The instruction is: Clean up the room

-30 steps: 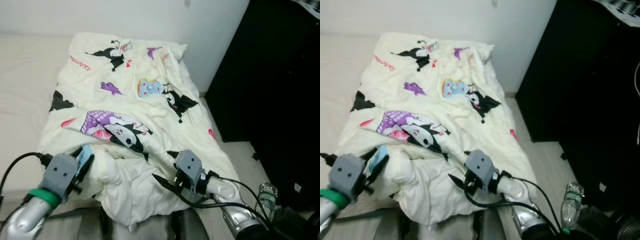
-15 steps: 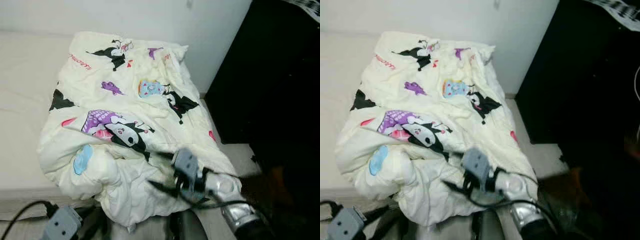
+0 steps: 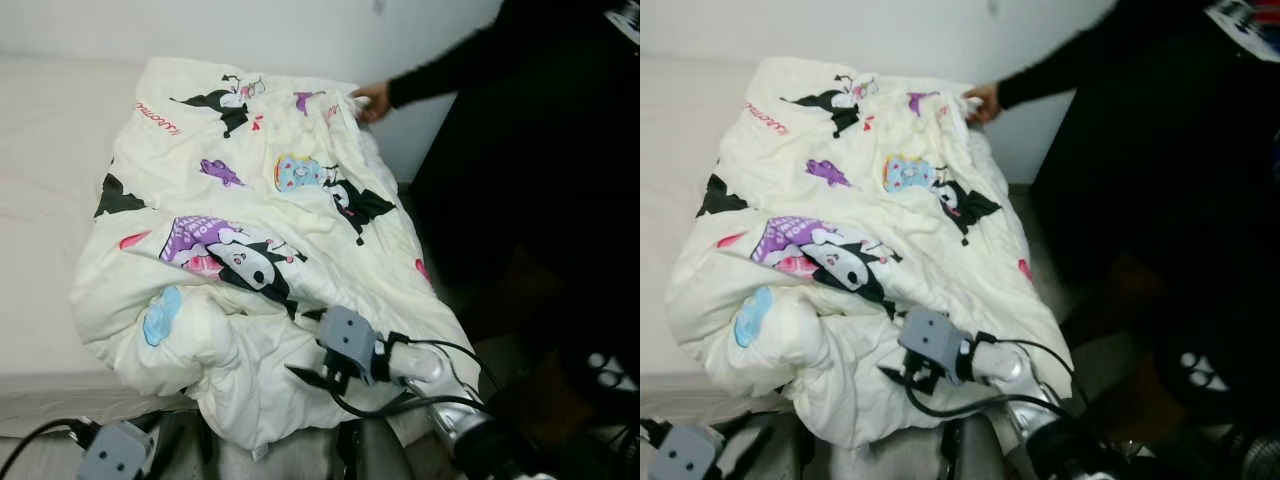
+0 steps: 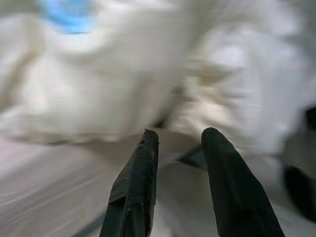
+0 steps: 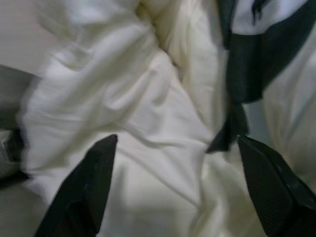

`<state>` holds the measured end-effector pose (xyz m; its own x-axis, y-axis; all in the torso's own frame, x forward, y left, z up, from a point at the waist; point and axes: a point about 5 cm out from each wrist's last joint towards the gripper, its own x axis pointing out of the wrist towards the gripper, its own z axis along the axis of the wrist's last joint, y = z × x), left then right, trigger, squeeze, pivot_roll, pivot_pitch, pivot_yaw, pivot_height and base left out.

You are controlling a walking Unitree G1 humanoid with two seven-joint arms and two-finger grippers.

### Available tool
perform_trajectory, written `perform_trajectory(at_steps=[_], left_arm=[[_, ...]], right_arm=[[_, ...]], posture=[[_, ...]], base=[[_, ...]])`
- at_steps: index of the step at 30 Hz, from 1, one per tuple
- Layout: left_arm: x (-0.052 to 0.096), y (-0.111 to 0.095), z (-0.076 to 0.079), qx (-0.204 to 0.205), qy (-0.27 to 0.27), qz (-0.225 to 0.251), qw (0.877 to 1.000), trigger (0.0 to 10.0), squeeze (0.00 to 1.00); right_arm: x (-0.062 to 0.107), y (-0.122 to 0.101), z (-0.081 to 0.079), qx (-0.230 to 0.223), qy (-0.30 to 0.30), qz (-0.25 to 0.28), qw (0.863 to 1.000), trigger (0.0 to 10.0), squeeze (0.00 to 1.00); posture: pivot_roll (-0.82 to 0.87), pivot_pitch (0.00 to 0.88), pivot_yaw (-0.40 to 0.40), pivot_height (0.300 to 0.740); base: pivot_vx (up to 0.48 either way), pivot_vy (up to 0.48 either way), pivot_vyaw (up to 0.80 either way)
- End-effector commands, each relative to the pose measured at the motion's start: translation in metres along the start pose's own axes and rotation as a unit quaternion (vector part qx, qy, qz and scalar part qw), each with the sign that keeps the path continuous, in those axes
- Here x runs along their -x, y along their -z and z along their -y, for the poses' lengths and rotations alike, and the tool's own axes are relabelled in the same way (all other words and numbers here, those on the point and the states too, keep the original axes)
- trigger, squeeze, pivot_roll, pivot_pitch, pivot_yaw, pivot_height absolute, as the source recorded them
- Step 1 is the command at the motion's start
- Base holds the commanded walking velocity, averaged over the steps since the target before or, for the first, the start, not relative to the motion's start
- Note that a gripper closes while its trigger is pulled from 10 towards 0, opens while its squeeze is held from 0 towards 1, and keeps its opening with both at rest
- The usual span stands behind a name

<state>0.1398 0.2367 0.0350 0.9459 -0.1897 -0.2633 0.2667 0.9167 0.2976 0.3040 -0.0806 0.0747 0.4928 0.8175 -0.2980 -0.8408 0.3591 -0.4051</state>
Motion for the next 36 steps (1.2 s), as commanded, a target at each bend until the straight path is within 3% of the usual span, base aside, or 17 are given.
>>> perform_trajectory(at_steps=[1, 3, 4, 5, 13, 18, 19, 21, 22, 23, 24, 25, 26, 29, 36], left_arm=[[0.003, 0.006, 0.003, -0.001, -0.004, -0.01, 1.0, 10.0, 0.0], [0.003, 0.006, 0.002, -0.002, -0.011, -0.009, 1.0, 10.0, 0.0], [0.003, 0.006, 0.0, -0.002, -0.015, -0.007, 1.0, 10.0, 0.0], [0.003, 0.005, 0.0, -0.002, -0.017, -0.006, 1.0, 10.0, 0.0], [0.006, 0.007, 0.001, -0.006, -0.026, -0.003, 1.0, 10.0, 0.0], [0.005, 0.009, 0.002, -0.01, -0.025, -0.002, 1.0, 10.0, 0.0], [0.004, 0.009, 0.001, -0.011, -0.024, -0.002, 1.0, 10.0, 0.0], [0.003, 0.008, 0.0, -0.013, -0.023, -0.002, 1.0, 10.0, 0.0], [0.002, 0.008, -0.001, -0.014, -0.023, -0.001, 1.0, 10.0, 0.0], [0.002, 0.008, -0.001, -0.014, -0.023, -0.001, 1.0, 10.0, 0.0], [0.001, 0.007, -0.002, -0.016, -0.023, 0.001, 1.0, 10.0, 0.0], [0.001, 0.007, -0.002, -0.016, -0.024, 0.002, 1.0, 10.0, 0.0], [0.0, 0.006, -0.003, -0.017, -0.024, 0.003, 1.0, 10.0, 0.0], [0.0, 0.006, -0.003, -0.019, -0.026, 0.005, 0.999, 10.0, 0.0], [0.0, 0.006, -0.003, -0.021, -0.028, 0.007, 0.999, 10.0, 0.0]], right_arm=[[-0.002, 0.008, -0.002, 0.019, 0.021, -0.027, 0.999, 10.0, 1.0], [-0.005, 0.008, -0.001, 0.023, 0.035, -0.034, 0.999, 10.0, 1.0], [-0.007, 0.008, 0.001, 0.043, 0.051, -0.045, 0.997, 10.0, 0.92], [-0.008, 0.009, 0.002, 0.05, 0.057, -0.053, 0.996, 10.0, 0.0], [-0.007, 0.023, 0.003, 0.119, 0.054, -0.106, 0.986, 10.0, 0.0], [-0.007, 0.03, 0.0, 0.131, 0.055, -0.123, 0.982, 10.0, 0.0], [-0.007, 0.031, 0.0, 0.13, 0.057, -0.127, 0.982, 4.7, 0.0], [-0.007, 0.032, 0.0, 0.131, 0.059, -0.129, 0.981, 4.7, 0.0], [-0.007, 0.033, 0.001, 0.133, 0.065, -0.133, 0.98, 3.2, 0.0], [-0.007, 0.033, 0.001, 0.133, 0.065, -0.133, 0.98, 3.2, 0.0], [-0.007, 0.032, 0.003, 0.138, 0.076, -0.136, 0.978, 1.6, 0.0], [-0.008, 0.032, 0.004, 0.142, 0.084, -0.138, 0.977, 1.6, 0.0], [-0.008, 0.031, 0.008, 0.149, 0.101, -0.14, 0.974, 0.0, 0.0], [-0.007, 0.027, 0.019, 0.164, 0.144, -0.141, 0.966, 0.0, 0.0], [-0.006, 0.024, 0.028, 0.169, 0.168, -0.133, 0.962, 0.0, 0.0]], posture=[[0.08, 0.088, -0.117, 0.597], [0.08, 0.087, -0.12, 0.597], [0.08, 0.087, -0.12, 0.597], [0.09, 0.087, -0.125, 0.597], [0.09, 0.079, -0.126, 0.597], [0.09, 0.075, -0.12, 0.597], [0.09, 0.075, -0.12, 0.597], [0.09, 0.074, -0.117, 0.597], [0.09, 0.075, -0.115, 0.597], [0.09, 0.075, -0.115, 0.597], [0.08, 0.077, -0.114, 0.597], [0.08, 0.077, -0.114, 0.597], [0.09, 0.079, -0.114, 0.597], [0.09, 0.079, -0.113, 0.597], [0.09, 0.081, -0.114, 0.597]], base=[[0.0, 0.0, 0.0], [0.0, 0.0, 0.0], [0.0, 0.0, 0.0], [0.0, 0.0, 0.0], [0.0, 0.0, 0.0], [0.0, 0.0, 0.0], [0.0, 0.0, 0.0], [0.0, 0.0, 0.0], [0.0, 0.0, 0.0], [0.0, 0.0, 0.0], [0.0, 0.0, 0.0], [0.0, 0.0, 0.0], [0.0, 0.0, 0.0], [0.0, 0.0, 0.0], [0.0, 0.0, 0.0]])
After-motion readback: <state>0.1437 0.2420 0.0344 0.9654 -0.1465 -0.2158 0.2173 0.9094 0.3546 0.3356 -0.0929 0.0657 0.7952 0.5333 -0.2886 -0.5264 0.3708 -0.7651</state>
